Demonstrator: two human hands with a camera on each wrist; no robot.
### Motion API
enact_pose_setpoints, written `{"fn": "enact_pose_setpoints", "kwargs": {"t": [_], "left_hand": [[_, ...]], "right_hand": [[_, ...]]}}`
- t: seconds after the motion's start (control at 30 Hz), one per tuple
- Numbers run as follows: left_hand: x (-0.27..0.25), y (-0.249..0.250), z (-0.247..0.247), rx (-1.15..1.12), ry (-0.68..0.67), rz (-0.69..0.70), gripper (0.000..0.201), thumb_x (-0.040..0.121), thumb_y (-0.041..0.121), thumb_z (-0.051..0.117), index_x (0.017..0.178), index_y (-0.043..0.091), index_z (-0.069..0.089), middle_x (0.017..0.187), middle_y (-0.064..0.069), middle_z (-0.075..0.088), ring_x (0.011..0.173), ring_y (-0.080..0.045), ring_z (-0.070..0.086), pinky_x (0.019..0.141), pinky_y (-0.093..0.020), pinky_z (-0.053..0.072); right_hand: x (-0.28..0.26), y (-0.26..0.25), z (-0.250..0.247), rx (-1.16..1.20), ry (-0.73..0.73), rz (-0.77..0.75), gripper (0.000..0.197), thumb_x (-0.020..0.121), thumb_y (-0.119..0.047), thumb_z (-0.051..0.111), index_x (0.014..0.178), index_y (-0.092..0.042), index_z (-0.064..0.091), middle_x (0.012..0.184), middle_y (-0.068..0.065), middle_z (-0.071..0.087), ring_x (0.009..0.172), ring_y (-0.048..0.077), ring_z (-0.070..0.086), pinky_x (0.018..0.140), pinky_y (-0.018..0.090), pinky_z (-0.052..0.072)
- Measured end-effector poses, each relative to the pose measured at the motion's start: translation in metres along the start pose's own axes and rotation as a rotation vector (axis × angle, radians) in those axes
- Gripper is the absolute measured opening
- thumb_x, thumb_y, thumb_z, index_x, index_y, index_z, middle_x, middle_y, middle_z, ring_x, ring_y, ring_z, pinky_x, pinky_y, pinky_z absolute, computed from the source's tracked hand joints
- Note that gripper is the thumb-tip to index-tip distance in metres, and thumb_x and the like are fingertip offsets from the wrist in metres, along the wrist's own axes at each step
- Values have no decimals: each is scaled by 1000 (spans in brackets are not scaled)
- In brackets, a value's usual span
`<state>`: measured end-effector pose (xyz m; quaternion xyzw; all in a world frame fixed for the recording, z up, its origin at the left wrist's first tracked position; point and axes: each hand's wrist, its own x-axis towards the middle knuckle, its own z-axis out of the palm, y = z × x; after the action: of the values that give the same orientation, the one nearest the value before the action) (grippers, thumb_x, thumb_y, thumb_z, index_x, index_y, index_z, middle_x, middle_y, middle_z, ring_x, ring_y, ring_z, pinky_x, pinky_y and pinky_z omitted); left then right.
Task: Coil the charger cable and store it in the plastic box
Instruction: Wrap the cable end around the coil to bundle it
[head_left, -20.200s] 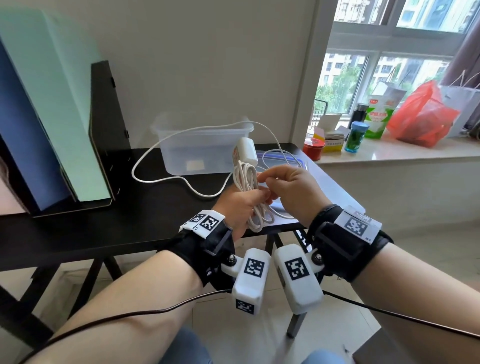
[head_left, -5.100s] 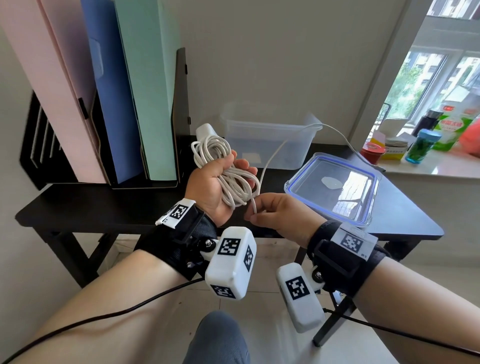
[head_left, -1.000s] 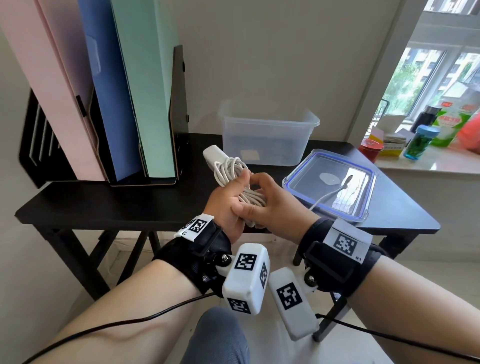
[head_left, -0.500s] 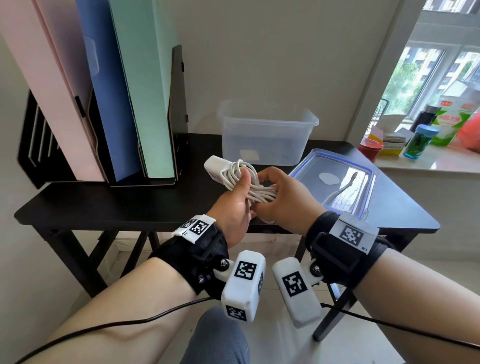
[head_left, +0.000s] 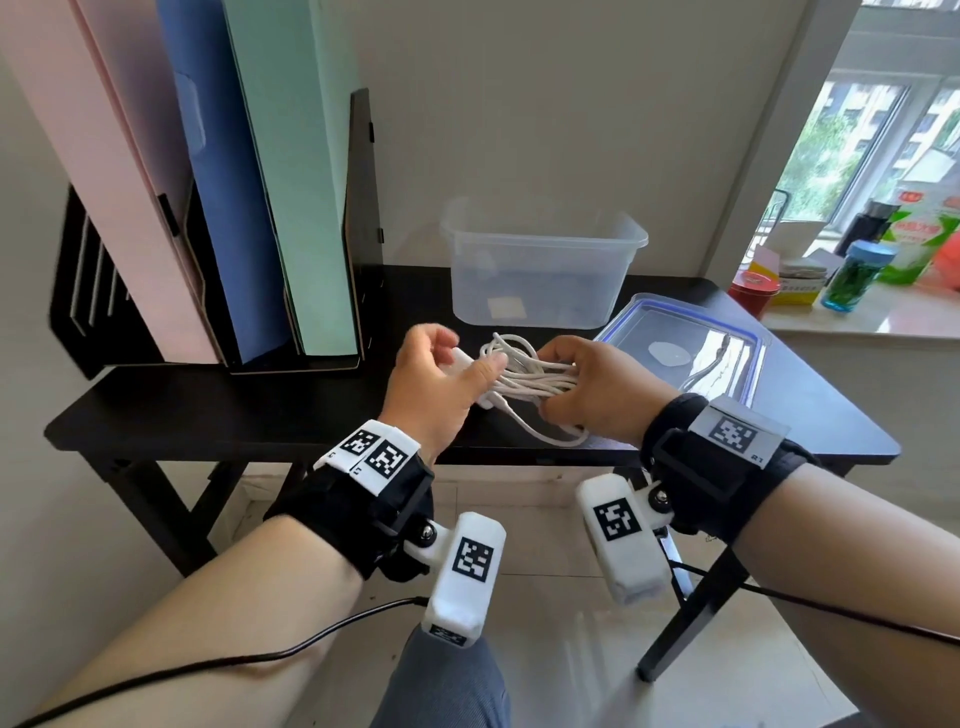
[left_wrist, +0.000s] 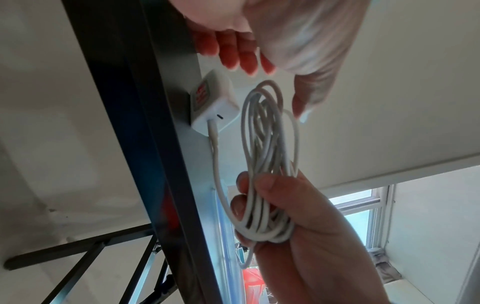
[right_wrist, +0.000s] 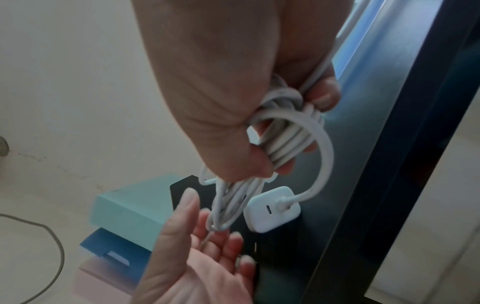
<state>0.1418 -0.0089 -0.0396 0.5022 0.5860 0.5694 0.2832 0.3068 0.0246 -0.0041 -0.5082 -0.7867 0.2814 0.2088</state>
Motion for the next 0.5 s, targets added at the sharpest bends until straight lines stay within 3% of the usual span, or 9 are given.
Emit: {"fn": "enact_pose_setpoints", "kwargs": {"t": [0.1,0.17,0.23,0.33,0.4,0.5], "left_hand": [[-2,3,-2,152,-219,190,87,54,47,73,130,36,32,134,11,28,126,-8,28,105,-24,27],[-3,6,-2,375,-352,382,106,51,52,75,140,39,18,144,12,16,138,-8,11,114,-29,13],[-2,5,1,666,-459,482,118,56,51,79,146,34,4,156,7,1,144,-11,-10,118,-35,-3],[1,-3,11,1010,-481,505,120,64,56,72,145,36,-13,156,10,-15,142,-12,-26,115,-42,-17],[1,-5,17,1101,-443,519,116,68,58,68,144,37,-16,157,10,-13,143,-12,-24,114,-43,-16],[0,-5,22,1136,-405,520,109,69,59,66,146,37,-8,159,11,-2,145,-10,-17,113,-43,-12]], "right_hand": [[-1,1,-3,-25,-24,3,28,69,-12,68,91,-26,56,66,-8,58,54,9,51,50,19,42],[-2,2,-5,-45,-39,15,28,69,-13,68,91,-26,57,66,-8,57,53,9,50,50,19,41],[-1,4,-6,-56,-54,42,27,68,-13,68,88,-26,57,63,-7,56,50,11,49,47,21,41],[0,7,-6,-10,-79,97,25,65,-12,67,83,-28,57,62,1,56,45,17,47,41,23,39],[1,9,-7,10,-90,127,26,65,-11,66,87,-23,59,65,5,57,47,22,48,41,24,40],[2,9,-9,35,-137,159,30,66,-11,67,94,-17,61,70,9,58,55,24,52,44,27,42]]}}
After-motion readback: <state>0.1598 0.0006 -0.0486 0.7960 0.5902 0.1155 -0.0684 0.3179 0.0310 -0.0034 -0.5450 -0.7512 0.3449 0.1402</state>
